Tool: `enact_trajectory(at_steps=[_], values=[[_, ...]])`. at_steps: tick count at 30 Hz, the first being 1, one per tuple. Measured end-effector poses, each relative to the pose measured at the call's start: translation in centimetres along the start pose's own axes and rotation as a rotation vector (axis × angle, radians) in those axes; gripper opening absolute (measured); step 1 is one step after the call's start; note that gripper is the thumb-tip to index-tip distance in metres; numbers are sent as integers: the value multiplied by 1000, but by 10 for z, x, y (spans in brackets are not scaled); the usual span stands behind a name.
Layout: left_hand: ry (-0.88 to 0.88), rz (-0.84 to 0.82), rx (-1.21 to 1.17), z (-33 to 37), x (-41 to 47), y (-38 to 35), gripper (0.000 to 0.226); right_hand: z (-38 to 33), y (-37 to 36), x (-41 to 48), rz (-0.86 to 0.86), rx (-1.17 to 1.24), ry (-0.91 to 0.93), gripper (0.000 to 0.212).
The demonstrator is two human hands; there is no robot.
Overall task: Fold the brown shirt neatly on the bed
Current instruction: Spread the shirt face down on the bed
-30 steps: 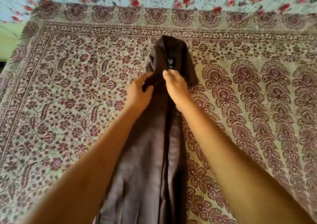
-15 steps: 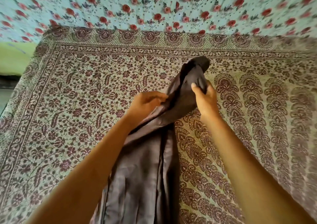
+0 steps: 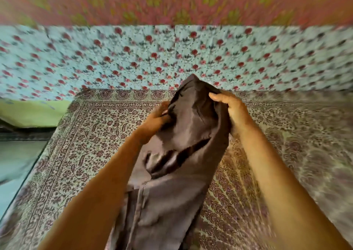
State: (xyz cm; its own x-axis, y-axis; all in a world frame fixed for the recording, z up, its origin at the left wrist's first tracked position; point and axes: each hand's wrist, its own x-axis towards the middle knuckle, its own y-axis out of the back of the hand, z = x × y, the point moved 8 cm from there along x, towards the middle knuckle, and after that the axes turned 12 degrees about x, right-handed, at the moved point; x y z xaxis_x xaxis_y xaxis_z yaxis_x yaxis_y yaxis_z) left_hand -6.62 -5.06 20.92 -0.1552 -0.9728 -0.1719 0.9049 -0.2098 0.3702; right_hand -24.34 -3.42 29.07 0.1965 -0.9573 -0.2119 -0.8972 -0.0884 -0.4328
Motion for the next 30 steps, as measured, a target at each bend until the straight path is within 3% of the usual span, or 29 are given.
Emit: enact_trajectory(at_steps=[3,7,11,16,20,24,30], values=[[9,-66,53,36,-39,-2,30,-46,-10,-41,-27,-24,84,20],[41,-103,296,67,-110,18,10,-103,6,-107,9,-84,218,27],[89,-133,543,84,-184,32,33,-139,32,-171,99,-131,291,34],[-78,286,372,133,-250,46,14,-174,46,-241,236,-489,419,22],[-274,660,396,213,-308,61,21,-197,60,-321,567,-827,685,31],[-441,828,431,286,-372,65,24,-202,67,-401,837,-694,782,41],[-663,972,537,342,-454,68,37,-213,73,-474,918,-462,851,45]])
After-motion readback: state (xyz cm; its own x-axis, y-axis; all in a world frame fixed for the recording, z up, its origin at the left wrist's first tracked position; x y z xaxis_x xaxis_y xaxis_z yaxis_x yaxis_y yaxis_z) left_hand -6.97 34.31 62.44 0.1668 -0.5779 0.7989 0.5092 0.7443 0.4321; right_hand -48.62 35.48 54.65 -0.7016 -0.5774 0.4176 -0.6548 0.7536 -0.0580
